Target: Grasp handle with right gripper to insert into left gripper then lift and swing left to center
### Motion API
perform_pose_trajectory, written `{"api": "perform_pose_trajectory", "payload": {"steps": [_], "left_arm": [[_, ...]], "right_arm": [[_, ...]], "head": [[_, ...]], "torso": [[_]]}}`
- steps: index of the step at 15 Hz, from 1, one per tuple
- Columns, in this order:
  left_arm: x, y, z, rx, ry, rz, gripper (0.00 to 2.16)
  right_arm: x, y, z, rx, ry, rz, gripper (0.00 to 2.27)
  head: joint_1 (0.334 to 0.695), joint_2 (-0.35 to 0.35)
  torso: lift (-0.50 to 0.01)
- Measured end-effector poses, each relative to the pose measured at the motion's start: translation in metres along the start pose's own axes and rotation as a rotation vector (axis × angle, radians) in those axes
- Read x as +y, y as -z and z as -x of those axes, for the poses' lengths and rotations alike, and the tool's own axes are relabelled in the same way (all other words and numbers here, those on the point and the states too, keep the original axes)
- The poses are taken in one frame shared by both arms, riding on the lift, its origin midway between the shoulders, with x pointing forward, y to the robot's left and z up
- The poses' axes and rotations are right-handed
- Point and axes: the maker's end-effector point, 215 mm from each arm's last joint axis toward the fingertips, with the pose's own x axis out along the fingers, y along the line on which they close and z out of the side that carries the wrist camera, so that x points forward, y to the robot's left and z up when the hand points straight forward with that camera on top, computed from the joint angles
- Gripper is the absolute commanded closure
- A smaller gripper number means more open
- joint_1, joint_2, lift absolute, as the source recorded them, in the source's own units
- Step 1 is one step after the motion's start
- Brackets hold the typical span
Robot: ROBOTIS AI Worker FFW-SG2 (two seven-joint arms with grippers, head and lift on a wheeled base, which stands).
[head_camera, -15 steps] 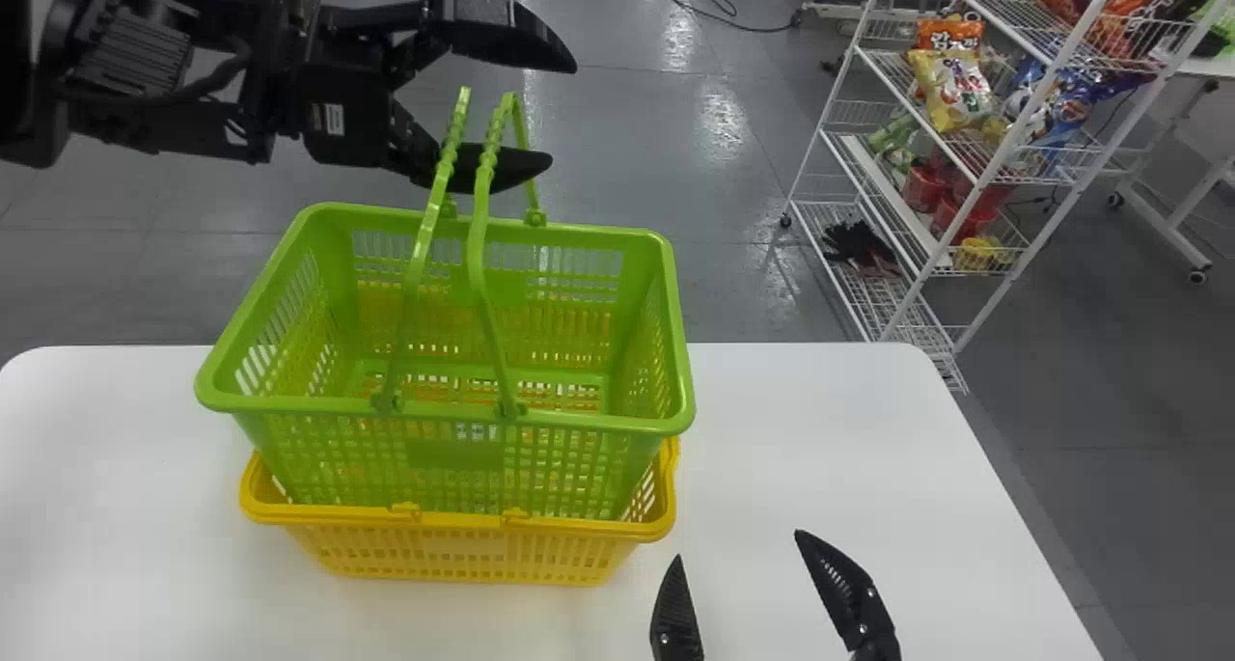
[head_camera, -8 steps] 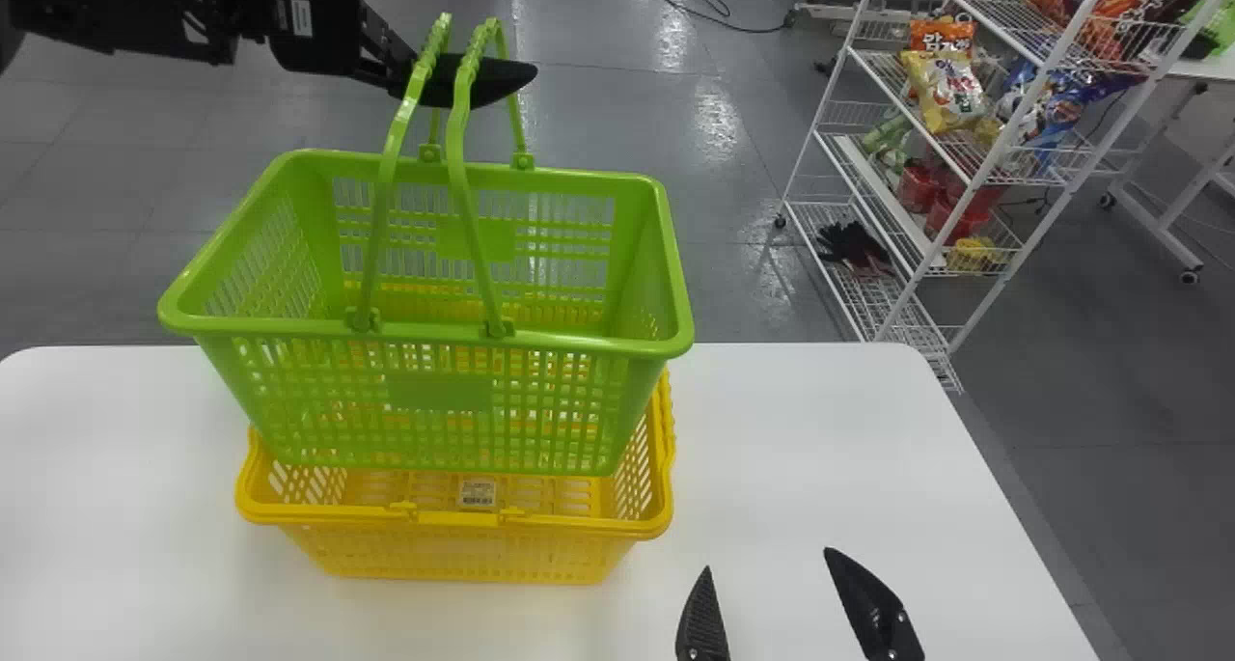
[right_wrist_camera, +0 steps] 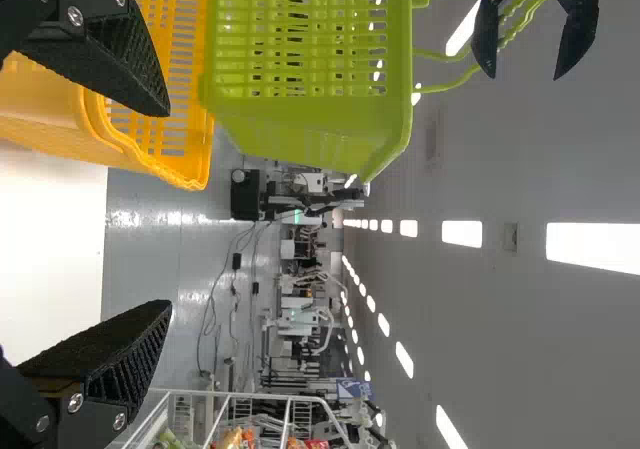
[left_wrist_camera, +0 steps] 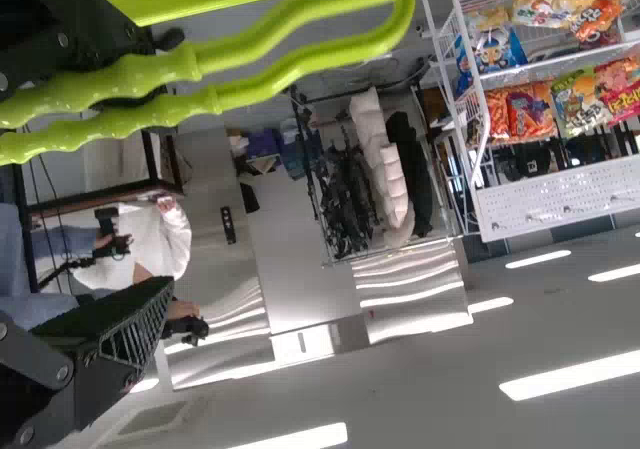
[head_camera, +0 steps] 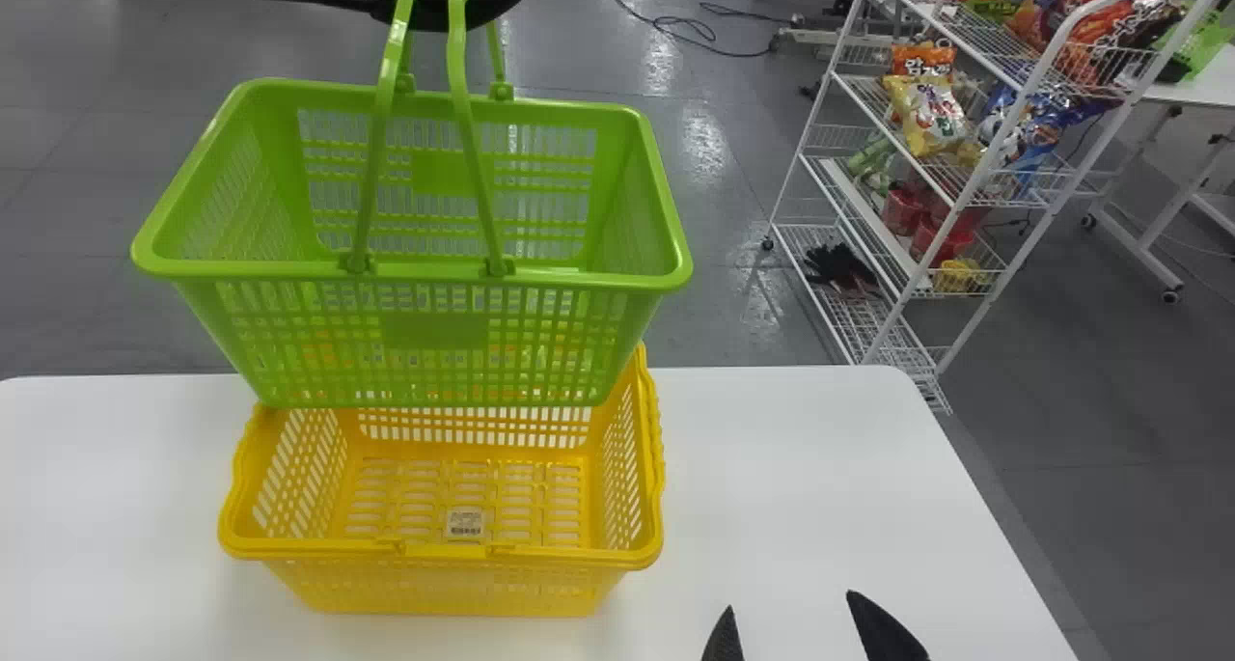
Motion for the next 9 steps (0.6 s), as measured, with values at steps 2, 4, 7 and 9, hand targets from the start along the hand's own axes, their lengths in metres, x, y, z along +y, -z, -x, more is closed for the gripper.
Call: {"api": "perform_pose_trajectory", "payload": {"steps": [2, 4, 7, 9], "left_arm": [[-0.004, -0.003, 0.001, -0.004, -0.008, -0.004, 1.89], [-0.002, -0.006, 0.007, -0.012, -0.038, -0.011, 2.11], [0.000, -0.014, 0.020, -0.026, -0.102, -0.038, 2.13], [-0.001, -0.016, 0.021, -0.027, -0.121, -0.049, 2.13]], "right_arm": [[-0.001, -0.002, 0.001, -0.010, 0.004, -0.005, 0.14], [-0.003, -0.004, 0.003, -0.019, 0.010, -0.011, 0.14], [-0.005, -0.007, 0.004, -0.030, 0.014, -0.015, 0.14], [-0.005, -0.009, 0.005, -0.040, 0.015, -0.016, 0.14]], "head": [[0.628, -0.201], [0.627, -0.199], [0.624, -0.181], [0.620, -0.178]], "torso": [[-0.093], [-0.093], [-0.093], [-0.093]]}}
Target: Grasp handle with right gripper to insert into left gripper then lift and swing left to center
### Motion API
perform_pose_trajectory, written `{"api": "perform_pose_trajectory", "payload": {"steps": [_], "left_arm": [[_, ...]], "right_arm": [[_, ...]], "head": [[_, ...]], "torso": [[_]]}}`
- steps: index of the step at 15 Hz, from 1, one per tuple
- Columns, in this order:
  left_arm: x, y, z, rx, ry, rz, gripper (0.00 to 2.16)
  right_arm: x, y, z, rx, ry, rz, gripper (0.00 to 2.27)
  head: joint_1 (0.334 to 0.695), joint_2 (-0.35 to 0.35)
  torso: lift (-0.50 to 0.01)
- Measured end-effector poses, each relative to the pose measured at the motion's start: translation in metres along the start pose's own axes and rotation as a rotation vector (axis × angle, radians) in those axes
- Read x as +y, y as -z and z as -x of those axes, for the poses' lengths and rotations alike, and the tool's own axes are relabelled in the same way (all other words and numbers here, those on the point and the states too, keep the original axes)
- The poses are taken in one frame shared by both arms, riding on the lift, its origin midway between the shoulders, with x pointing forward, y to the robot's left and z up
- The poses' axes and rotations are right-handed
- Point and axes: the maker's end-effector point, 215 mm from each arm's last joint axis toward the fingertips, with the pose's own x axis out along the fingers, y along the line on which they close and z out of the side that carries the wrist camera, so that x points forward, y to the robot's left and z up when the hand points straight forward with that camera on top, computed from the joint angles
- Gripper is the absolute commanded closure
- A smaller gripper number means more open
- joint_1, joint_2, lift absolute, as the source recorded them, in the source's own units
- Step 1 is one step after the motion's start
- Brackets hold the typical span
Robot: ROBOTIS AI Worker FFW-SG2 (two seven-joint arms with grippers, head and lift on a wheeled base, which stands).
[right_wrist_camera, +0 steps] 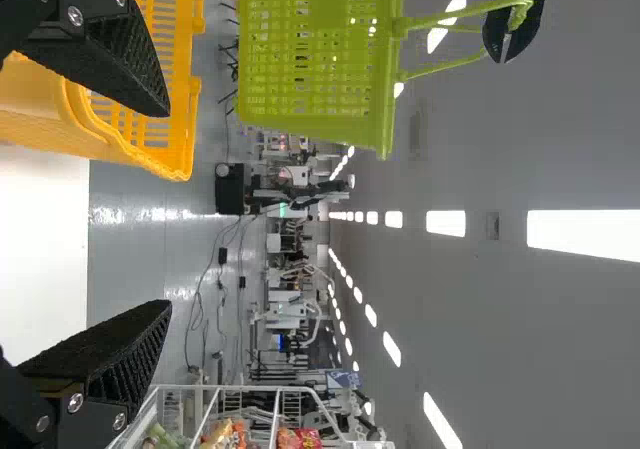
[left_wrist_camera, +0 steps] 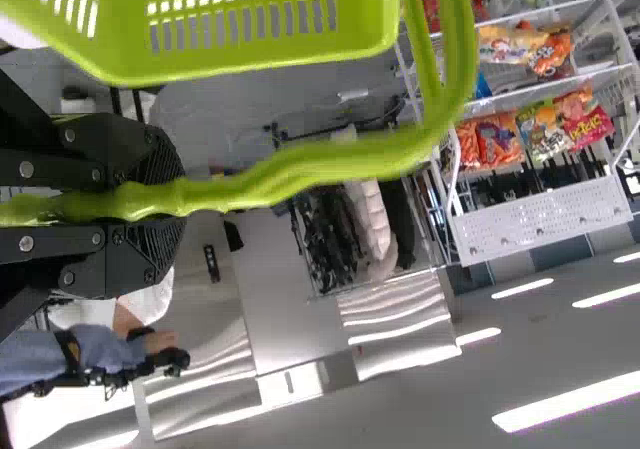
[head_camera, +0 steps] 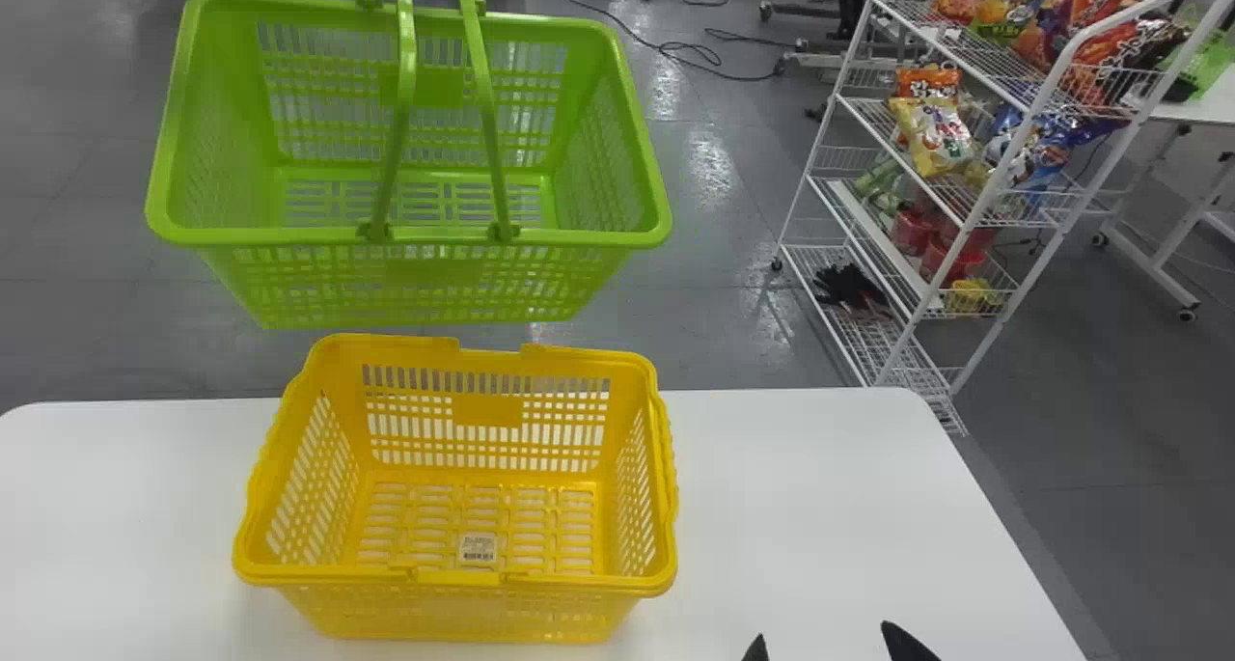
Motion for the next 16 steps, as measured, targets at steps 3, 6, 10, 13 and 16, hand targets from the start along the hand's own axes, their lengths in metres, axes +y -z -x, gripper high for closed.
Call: {"api": "perform_pose_trajectory", "payload": {"steps": [3, 6, 10, 13, 16], "left_arm": [[0.003, -0.001, 0.002, 0.001, -0.025, -0.008, 2.13], [0.010, -0.007, 0.020, -0.023, -0.036, -0.009, 2.13], [0.026, -0.028, 0.084, -0.118, -0.094, -0.016, 2.13], [0.035, -0.041, 0.142, -0.201, -0.134, -0.018, 2.13], [0.041, -0.049, 0.202, -0.283, -0.174, -0.021, 2.13]], "right_arm": [[-0.001, -0.002, 0.002, -0.006, 0.002, -0.003, 0.14], [-0.002, -0.003, 0.004, -0.013, 0.005, -0.006, 0.14], [-0.004, -0.004, 0.005, -0.017, 0.007, -0.006, 0.14], [-0.006, -0.004, 0.005, -0.017, 0.009, -0.005, 0.14], [-0.013, -0.003, 0.006, -0.014, 0.017, -0.004, 0.14]], "head": [[0.621, -0.176], [0.622, -0.155], [0.619, -0.074], [0.616, -0.013], [0.611, 0.063]], "torso": [[-0.093], [-0.093], [-0.093], [-0.093], [-0.093]]}}
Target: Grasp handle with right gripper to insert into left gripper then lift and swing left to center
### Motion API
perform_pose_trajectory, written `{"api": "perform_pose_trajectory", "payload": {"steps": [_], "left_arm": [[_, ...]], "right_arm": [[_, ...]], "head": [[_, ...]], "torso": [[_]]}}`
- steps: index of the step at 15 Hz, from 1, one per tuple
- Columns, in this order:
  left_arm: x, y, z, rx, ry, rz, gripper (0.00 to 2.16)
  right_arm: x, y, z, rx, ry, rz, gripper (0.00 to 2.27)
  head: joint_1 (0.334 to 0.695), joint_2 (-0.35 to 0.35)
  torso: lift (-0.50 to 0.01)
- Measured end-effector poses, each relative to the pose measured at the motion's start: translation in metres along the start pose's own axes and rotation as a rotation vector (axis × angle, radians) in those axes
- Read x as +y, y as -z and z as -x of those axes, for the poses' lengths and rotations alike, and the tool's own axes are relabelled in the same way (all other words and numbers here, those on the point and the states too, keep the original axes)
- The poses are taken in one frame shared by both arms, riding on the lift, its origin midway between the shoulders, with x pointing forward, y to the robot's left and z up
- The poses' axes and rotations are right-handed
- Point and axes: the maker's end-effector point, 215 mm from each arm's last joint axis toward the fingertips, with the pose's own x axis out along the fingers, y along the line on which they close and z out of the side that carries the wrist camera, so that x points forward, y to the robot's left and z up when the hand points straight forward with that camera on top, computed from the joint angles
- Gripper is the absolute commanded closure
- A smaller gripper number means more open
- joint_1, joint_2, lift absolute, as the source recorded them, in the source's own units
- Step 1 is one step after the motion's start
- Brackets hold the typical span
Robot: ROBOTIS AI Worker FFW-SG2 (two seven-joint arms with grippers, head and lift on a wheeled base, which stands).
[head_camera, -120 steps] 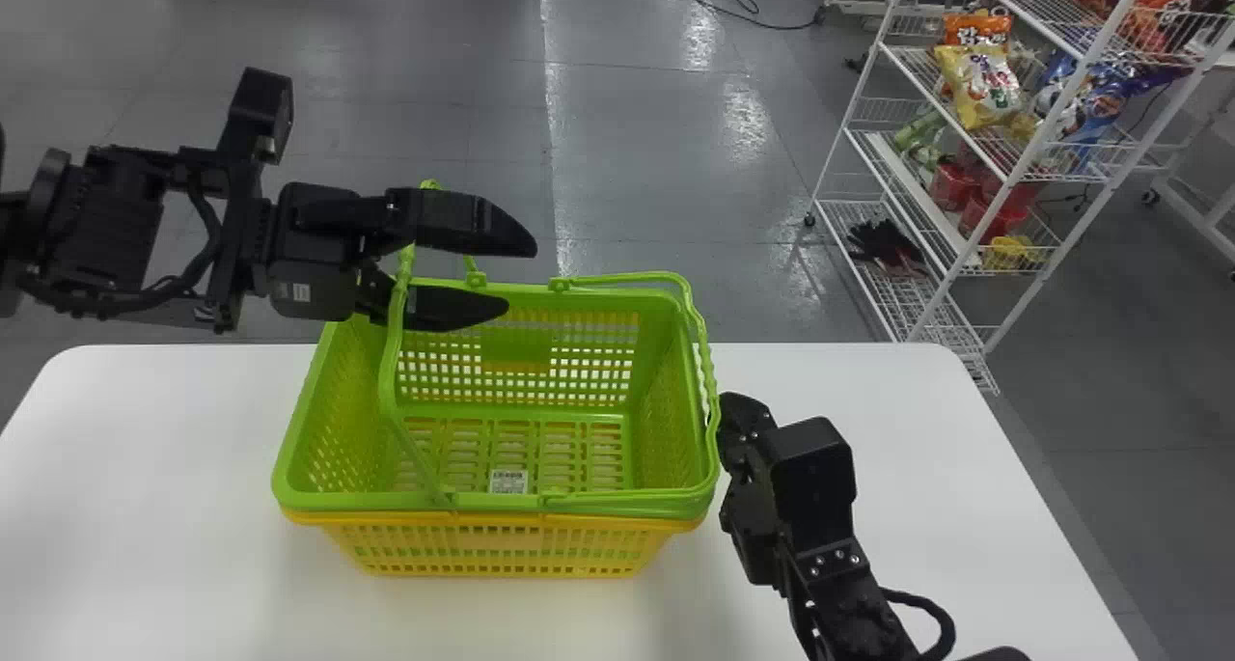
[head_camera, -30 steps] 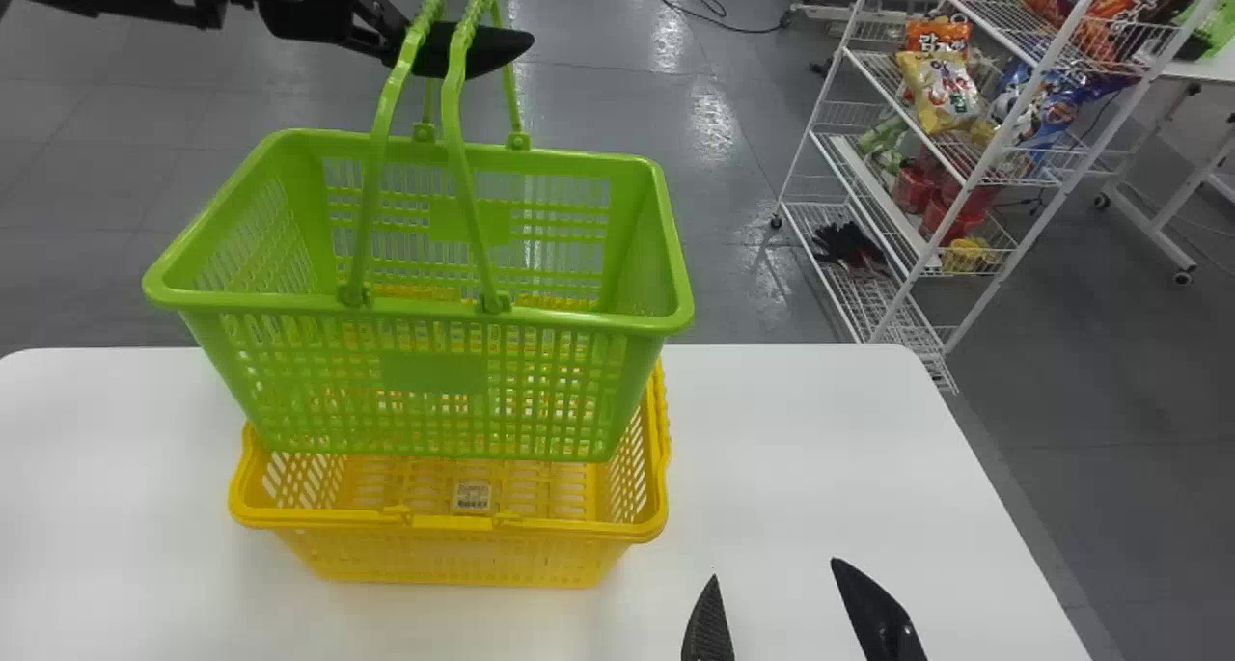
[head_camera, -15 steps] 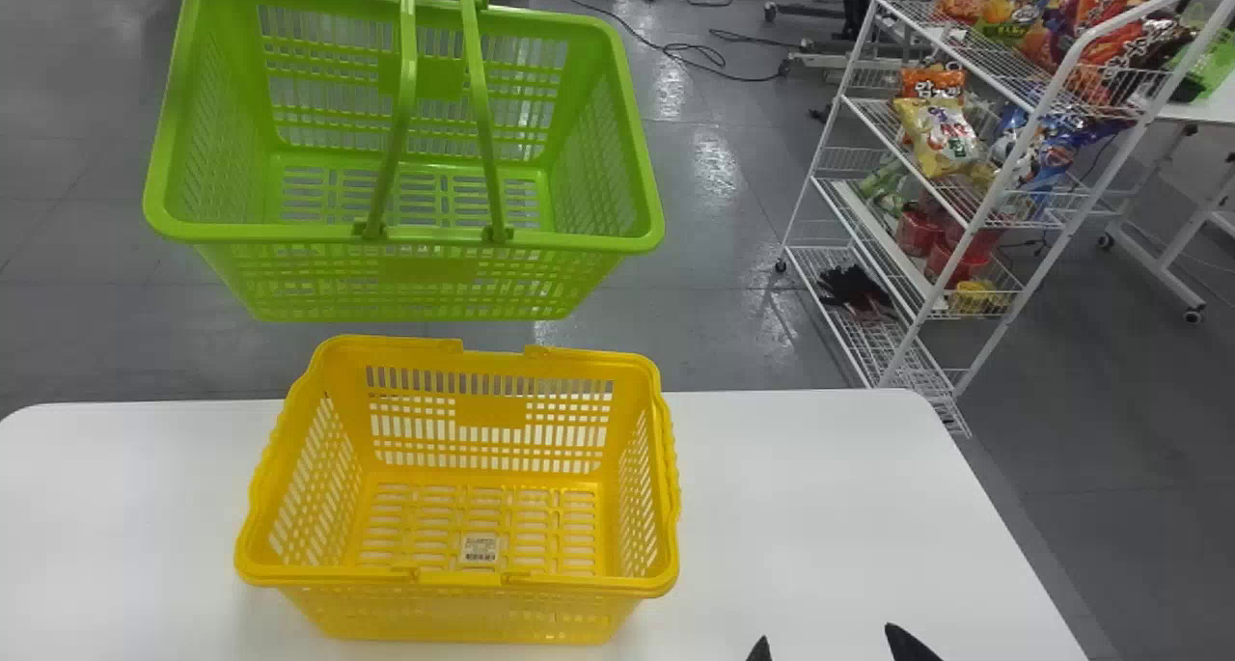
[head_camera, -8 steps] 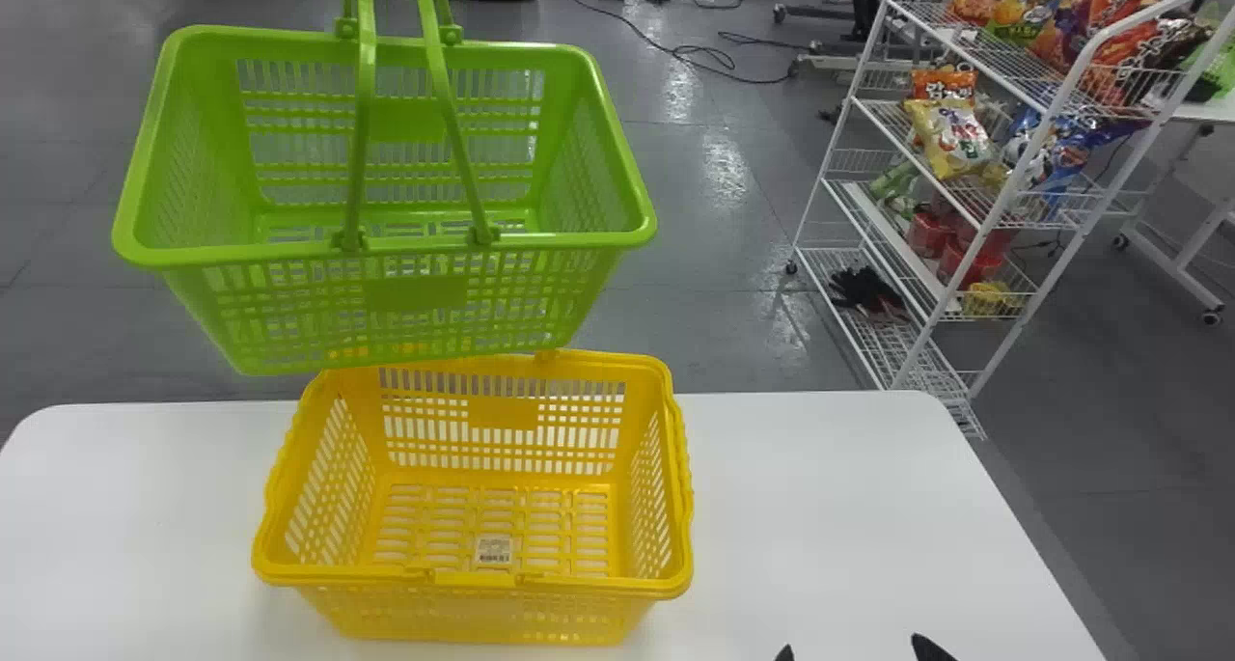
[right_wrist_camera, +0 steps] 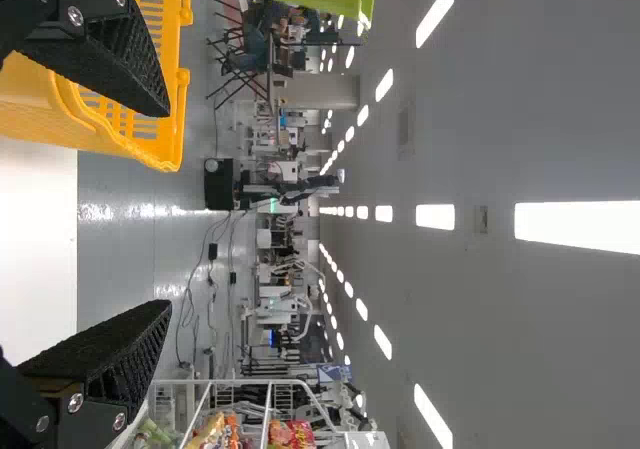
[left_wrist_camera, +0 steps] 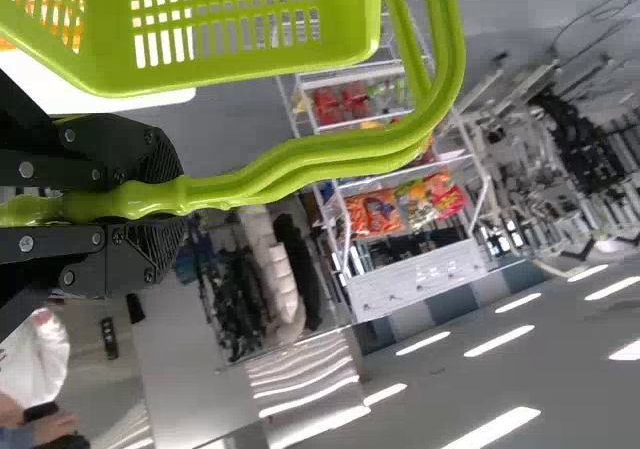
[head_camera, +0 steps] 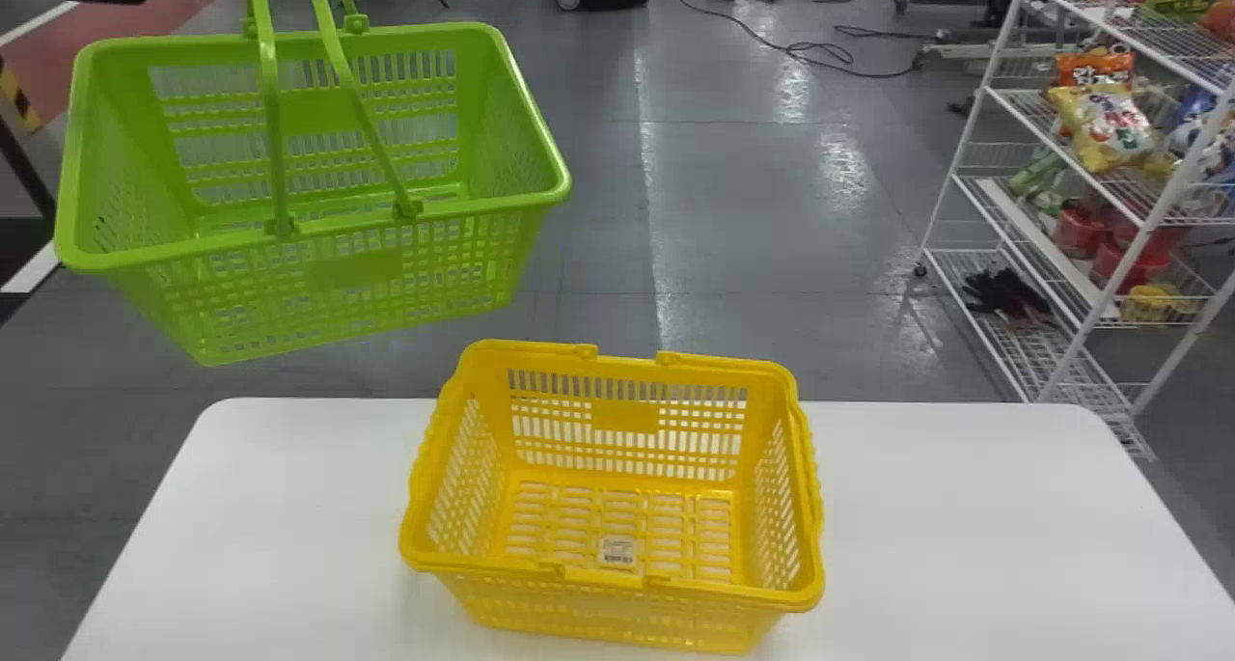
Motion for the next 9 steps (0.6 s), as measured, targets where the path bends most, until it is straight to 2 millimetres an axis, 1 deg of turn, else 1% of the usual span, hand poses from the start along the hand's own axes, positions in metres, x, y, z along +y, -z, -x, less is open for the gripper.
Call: {"api": "perform_pose_trajectory", "payload": {"steps": [2, 4, 5, 7, 9], "left_arm": [[0.013, -0.012, 0.035, -0.051, -0.033, 0.004, 2.13], [0.027, -0.017, 0.064, -0.088, -0.058, 0.009, 2.13], [0.035, -0.018, 0.077, -0.104, -0.070, 0.014, 2.13], [0.054, -0.016, 0.101, -0.128, -0.103, 0.027, 2.13], [0.074, -0.009, 0.118, -0.140, -0.126, 0.047, 2.13]], "right_arm": [[-0.005, 0.000, 0.000, 0.000, 0.008, 0.002, 0.14], [-0.009, 0.000, 0.001, -0.001, 0.014, 0.004, 0.14], [-0.011, 0.000, 0.001, -0.001, 0.017, 0.006, 0.14], [-0.018, -0.002, 0.003, -0.004, 0.021, 0.008, 0.14], [-0.024, -0.002, 0.003, -0.004, 0.027, 0.016, 0.14]], "head": [[0.611, 0.097], [0.614, 0.128], [0.621, 0.156], [0.631, 0.181], [0.645, 0.196]], "torso": [[-0.093], [-0.093], [-0.093], [-0.093], [-0.093]]}}
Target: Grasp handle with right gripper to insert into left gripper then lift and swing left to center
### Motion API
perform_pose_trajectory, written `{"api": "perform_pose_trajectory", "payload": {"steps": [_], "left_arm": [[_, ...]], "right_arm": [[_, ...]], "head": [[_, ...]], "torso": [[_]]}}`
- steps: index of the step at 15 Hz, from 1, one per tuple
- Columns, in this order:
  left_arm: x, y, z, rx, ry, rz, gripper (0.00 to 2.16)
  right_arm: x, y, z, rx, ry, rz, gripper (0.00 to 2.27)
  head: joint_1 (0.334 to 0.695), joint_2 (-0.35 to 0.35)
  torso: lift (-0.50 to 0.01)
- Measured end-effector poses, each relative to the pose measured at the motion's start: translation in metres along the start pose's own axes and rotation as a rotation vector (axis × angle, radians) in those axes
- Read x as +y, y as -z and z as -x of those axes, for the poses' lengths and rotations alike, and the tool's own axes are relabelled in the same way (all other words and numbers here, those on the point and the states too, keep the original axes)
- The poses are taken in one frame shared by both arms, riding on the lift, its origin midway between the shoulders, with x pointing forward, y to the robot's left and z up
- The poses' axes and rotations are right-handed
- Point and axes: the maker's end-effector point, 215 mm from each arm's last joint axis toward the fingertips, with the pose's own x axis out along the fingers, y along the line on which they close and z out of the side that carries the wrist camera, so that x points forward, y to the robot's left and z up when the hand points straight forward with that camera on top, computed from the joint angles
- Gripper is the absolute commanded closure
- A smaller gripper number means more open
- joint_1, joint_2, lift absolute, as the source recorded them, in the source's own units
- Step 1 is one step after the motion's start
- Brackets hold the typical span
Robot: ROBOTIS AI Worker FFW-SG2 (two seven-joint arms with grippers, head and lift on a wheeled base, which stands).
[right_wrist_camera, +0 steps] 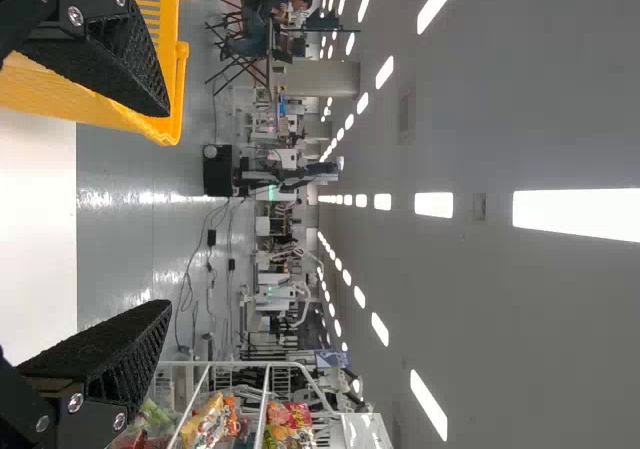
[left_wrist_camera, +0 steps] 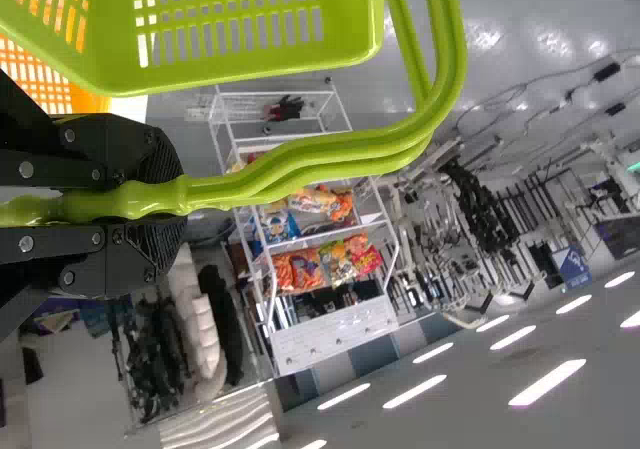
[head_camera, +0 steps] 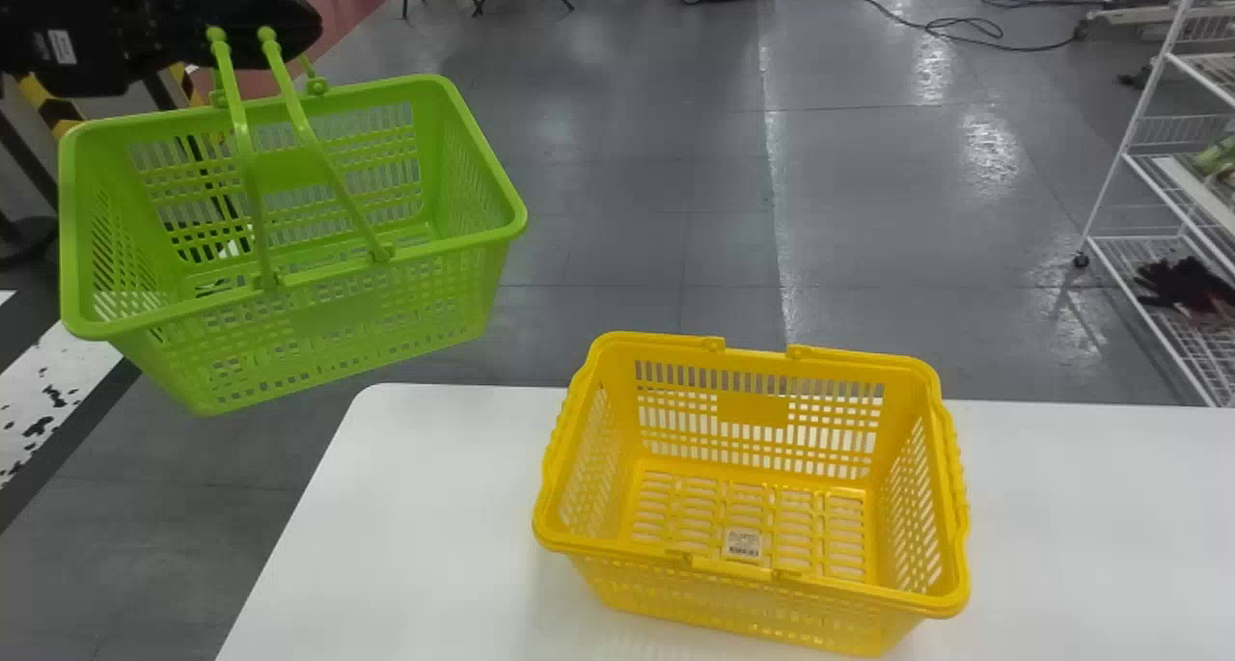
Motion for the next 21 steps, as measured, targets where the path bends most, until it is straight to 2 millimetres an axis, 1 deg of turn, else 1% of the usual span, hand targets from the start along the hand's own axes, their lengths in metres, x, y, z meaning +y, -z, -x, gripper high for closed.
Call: {"api": "perform_pose_trajectory", "payload": {"steps": [1, 3, 4, 5, 6, 7, 9, 11, 12, 16, 18, 21], "left_arm": [[0.013, 0.004, 0.008, -0.004, -0.013, 0.012, 2.13], [0.039, 0.013, 0.028, -0.013, -0.039, 0.033, 2.13], [0.054, 0.019, 0.042, -0.018, -0.054, 0.044, 2.13], [0.065, 0.025, 0.054, -0.022, -0.067, 0.051, 2.13], [0.075, 0.033, 0.070, -0.026, -0.078, 0.055, 2.13], [0.083, 0.041, 0.085, -0.030, -0.083, 0.058, 2.13], [0.094, 0.060, 0.109, -0.035, -0.084, 0.063, 2.13], [0.103, 0.083, 0.127, -0.031, -0.078, 0.065, 2.13], [0.109, 0.098, 0.136, -0.026, -0.079, 0.068, 2.13], [0.115, 0.159, 0.161, 0.008, -0.067, 0.066, 2.13], [0.121, 0.191, 0.163, 0.027, -0.057, 0.076, 2.13], [0.123, 0.243, 0.159, 0.069, -0.034, 0.093, 2.13]], "right_arm": [[-0.001, 0.000, 0.000, 0.000, -0.009, 0.005, 0.14], [-0.001, 0.000, 0.000, 0.000, -0.020, 0.010, 0.14], [-0.002, 0.000, 0.000, 0.001, -0.021, 0.011, 0.14], [-0.002, 0.001, 0.000, 0.001, -0.021, 0.012, 0.14], [-0.003, 0.001, 0.000, 0.002, -0.022, 0.014, 0.14], [-0.003, 0.002, -0.001, 0.005, -0.022, 0.016, 0.14], [-0.004, 0.004, -0.002, 0.011, -0.023, 0.018, 0.14], [-0.003, 0.007, -0.003, 0.015, -0.028, 0.018, 0.14], [-0.001, 0.008, -0.004, 0.017, -0.032, 0.016, 0.14], [0.002, 0.009, -0.003, 0.020, -0.038, 0.016, 0.14], [0.003, 0.009, -0.003, 0.019, -0.042, 0.021, 0.14], [0.006, 0.008, -0.004, 0.018, -0.050, 0.024, 0.14]], "head": [[0.662, 0.213], [0.681, 0.239], [0.692, 0.254], [0.695, 0.268], [0.695, 0.299], [0.695, 0.312], [0.695, 0.340], [0.695, 0.350], [0.695, 0.350], [0.695, 0.350], [0.695, 0.350], [0.695, 0.350]], "torso": [[-0.093], [-0.093], [-0.093], [-0.093], [-0.093], [-0.093], [-0.093], [-0.093], [-0.093], [-0.093], [-0.093], [-0.093]]}}
